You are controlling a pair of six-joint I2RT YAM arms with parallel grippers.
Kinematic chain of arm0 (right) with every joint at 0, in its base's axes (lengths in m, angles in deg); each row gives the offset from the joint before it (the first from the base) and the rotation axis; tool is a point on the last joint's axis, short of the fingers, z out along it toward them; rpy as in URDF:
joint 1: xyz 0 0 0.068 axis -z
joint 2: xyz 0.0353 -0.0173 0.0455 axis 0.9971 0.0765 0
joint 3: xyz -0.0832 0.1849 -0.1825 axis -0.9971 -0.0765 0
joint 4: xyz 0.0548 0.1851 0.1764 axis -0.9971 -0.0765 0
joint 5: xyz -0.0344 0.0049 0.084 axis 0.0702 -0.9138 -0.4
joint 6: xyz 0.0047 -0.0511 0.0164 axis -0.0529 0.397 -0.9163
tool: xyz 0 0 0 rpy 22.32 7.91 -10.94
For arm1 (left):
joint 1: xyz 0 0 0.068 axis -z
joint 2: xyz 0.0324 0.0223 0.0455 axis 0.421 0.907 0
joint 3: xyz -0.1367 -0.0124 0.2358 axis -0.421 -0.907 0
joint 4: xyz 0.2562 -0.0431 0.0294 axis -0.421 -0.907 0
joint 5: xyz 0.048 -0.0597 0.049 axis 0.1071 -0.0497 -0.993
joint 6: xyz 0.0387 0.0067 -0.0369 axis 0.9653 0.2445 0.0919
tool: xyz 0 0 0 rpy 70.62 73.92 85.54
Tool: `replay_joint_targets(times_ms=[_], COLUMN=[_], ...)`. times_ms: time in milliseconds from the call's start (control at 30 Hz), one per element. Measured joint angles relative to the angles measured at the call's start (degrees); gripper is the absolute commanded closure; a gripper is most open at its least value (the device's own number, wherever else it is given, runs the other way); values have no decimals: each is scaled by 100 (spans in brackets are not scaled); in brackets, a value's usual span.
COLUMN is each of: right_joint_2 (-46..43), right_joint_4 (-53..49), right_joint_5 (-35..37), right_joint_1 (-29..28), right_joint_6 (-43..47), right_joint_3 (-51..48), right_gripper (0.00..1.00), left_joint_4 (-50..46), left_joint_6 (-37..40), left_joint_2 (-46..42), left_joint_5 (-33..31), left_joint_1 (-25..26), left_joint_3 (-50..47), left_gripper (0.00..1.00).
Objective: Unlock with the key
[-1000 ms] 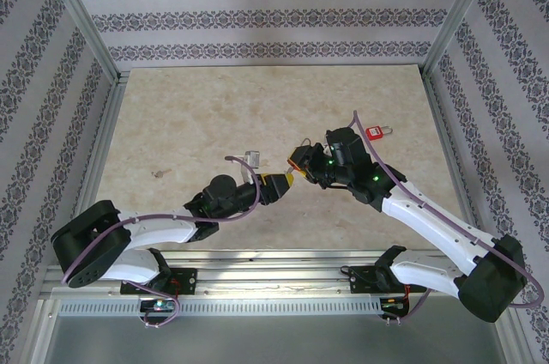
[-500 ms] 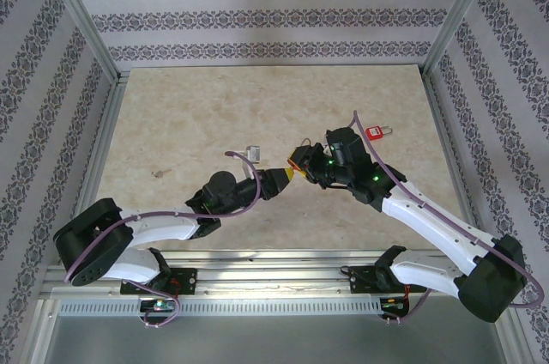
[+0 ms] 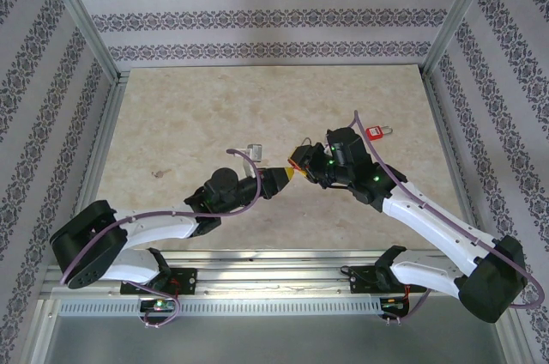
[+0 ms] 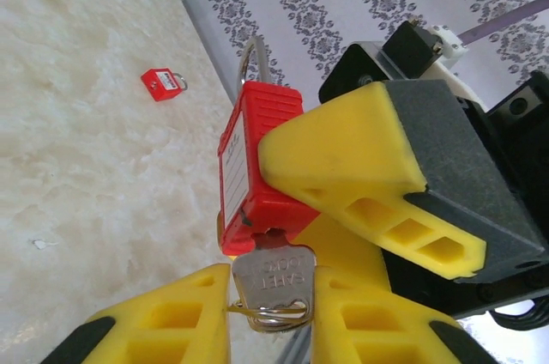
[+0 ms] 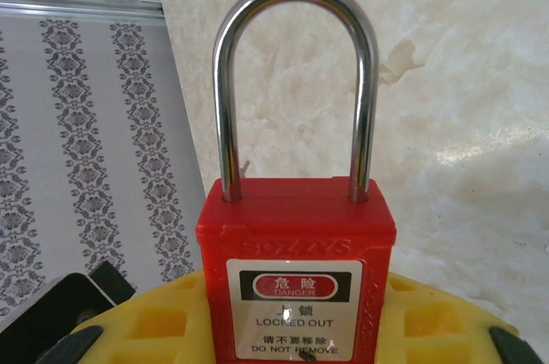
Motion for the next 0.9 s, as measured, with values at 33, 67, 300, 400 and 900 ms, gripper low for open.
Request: replay_joint_targets(times_ms=[33, 67, 300, 400, 900], right_joint_2=[0, 2, 2, 9, 37], right_joint_4=[0, 0, 4, -2, 52], right_joint_5=[22, 39, 83, 85, 103], right_joint_1=[0, 0, 0, 0, -37], right_joint_6=[7, 15, 66, 83, 85], right_joint_3=[0, 0, 0, 0, 0], right_gripper=[96, 96, 96, 96, 95], left_joint_4=[-195, -358, -1340, -1567, -2374], left_joint_6=[79, 155, 741, 981, 1746], left_joint_2=[-37, -68, -214, -249, -505], left_joint_5=[-4, -9, -131, -258, -903], left_joint_1=[0, 2, 57, 131, 466], left_joint_3=[72, 131, 511, 579, 857], left_gripper=[79, 79, 81, 81, 36])
